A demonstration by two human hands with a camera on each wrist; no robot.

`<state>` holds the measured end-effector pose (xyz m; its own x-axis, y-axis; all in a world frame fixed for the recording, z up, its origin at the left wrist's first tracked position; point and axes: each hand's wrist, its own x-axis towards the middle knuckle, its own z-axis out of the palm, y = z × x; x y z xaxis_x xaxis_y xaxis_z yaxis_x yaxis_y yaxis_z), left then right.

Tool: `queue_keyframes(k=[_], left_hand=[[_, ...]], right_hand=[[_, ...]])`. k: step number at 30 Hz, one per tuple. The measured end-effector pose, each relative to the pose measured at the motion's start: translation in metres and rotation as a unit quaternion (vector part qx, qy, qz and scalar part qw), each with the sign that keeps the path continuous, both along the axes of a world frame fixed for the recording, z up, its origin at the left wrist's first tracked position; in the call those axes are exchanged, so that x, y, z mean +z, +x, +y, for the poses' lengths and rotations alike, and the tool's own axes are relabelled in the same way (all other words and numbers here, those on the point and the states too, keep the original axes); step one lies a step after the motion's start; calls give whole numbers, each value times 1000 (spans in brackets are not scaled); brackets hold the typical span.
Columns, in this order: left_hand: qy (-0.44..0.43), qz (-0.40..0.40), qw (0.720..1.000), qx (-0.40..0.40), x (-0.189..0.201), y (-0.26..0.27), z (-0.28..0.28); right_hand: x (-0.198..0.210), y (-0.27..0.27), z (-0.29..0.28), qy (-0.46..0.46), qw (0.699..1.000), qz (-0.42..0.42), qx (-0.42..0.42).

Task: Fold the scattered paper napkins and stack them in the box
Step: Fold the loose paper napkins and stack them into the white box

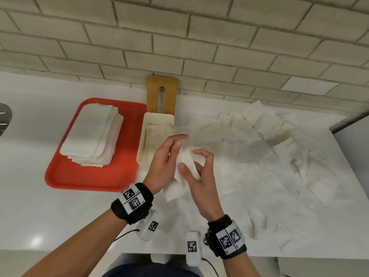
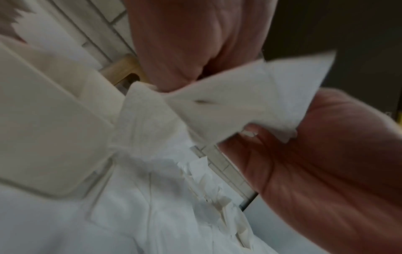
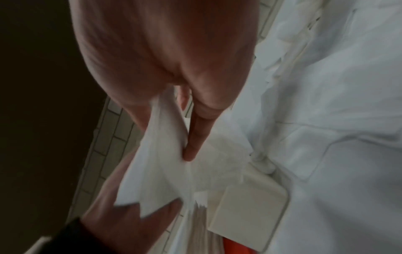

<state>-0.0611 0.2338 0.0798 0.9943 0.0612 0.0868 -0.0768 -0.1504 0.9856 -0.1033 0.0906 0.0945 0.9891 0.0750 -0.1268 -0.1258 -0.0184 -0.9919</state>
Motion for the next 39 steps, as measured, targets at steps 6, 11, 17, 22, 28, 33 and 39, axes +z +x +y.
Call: queue_keyframes(k=[6, 11, 17, 22, 28, 33, 39], left_hand=[[24, -67, 997, 13, 45, 22, 75], [107, -77, 989, 62, 55, 36, 163], [155, -49, 984, 78, 32, 36, 212], [145, -40, 988, 25, 21, 36, 212], [117, -43, 992, 16, 17, 42, 210], [102, -27, 994, -1, 17, 43, 204], [50, -30, 998, -17, 26, 40, 187]], right_hand=[[31, 50, 39, -53, 993, -98, -29], [48, 101, 70, -94, 977, -167, -91], [-28, 124, 114, -273, 952, -82, -110], [-105, 128, 146, -455, 888, 64, 9], [-108, 123, 151, -501, 864, 38, -36], [-92, 117, 149, -534, 845, 19, -21], [-31, 107, 142, -338, 937, 10, -83]])
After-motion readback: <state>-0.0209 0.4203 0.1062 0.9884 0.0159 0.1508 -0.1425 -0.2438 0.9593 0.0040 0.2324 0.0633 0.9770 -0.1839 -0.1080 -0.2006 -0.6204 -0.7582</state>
